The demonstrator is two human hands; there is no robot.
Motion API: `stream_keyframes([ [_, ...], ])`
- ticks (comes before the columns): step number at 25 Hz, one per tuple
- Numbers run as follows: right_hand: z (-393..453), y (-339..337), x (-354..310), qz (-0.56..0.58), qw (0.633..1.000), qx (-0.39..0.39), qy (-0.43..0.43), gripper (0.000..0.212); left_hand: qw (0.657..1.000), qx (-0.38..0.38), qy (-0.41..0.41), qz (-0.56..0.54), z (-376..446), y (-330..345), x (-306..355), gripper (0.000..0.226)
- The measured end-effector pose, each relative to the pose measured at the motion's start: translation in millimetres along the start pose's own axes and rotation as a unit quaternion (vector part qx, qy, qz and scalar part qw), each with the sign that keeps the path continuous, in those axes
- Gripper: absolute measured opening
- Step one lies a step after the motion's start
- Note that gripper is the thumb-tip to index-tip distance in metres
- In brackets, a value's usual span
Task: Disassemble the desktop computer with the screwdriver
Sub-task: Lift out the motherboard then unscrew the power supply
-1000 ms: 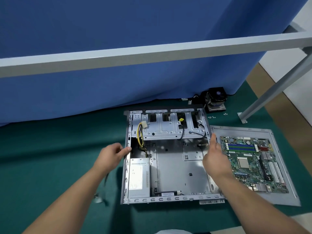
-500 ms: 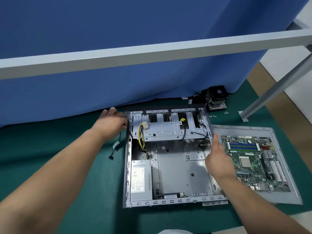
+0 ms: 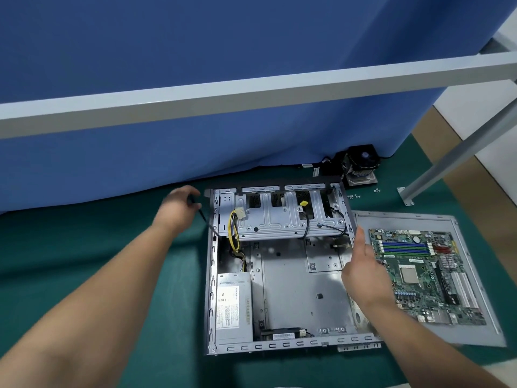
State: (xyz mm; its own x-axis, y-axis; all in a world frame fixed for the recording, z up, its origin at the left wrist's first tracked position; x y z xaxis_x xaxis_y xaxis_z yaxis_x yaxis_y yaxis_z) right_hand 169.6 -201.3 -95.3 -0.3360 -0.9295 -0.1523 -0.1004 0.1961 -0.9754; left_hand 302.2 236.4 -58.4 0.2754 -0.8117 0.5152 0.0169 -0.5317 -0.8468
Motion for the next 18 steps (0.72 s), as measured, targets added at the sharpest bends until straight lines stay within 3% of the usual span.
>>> stream_keyframes([
  [4, -1, 0, 1, 0.007, 1.000, -0.007, 0.004, 0.092, 0.957, 0.087, -0.138, -0.241, -63, 27, -5, 0.055],
  [7, 0, -1, 2, 0.045, 0.999, -0.009, -0.001, 0.087, 0.916, 0.070, -0.166, -0.357, -116, 54, 0, 0.071],
  [10, 3, 0, 7, 0.143, 0.989, -0.021, -0.002, 0.084, 0.936, 0.021, -0.164, -0.309, -141, 66, -6, 0.088],
  [12, 6, 0, 14, 0.236, 0.969, -0.057, 0.041, 0.085, 0.946, 0.003, -0.184, -0.266, -143, 67, -6, 0.091],
  [14, 11, 1, 20, 0.300, 0.946, -0.086, 0.083, 0.083, 0.958, 0.001, -0.192, -0.213, -144, 66, -2, 0.085],
  [18, 17, 3, 22, 0.332, 0.934, -0.105, 0.079, 0.084, 0.970, 0.017, -0.170, -0.172, -143, 66, 0, 0.053],
])
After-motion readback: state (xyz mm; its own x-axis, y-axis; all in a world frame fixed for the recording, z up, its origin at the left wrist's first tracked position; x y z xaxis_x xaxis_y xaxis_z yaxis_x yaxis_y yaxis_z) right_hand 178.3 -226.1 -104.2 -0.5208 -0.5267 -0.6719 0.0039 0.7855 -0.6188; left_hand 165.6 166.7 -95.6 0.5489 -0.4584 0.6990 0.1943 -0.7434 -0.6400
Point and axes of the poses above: each hand's wrist, its own z-axis towards the middle knuckle, its own y-axis out of the palm, x = y × z, the point moved 6 cm from there along z, towards the middle knuckle, and after that the axes turned 8 degrees about x, right-handed, at the moved point
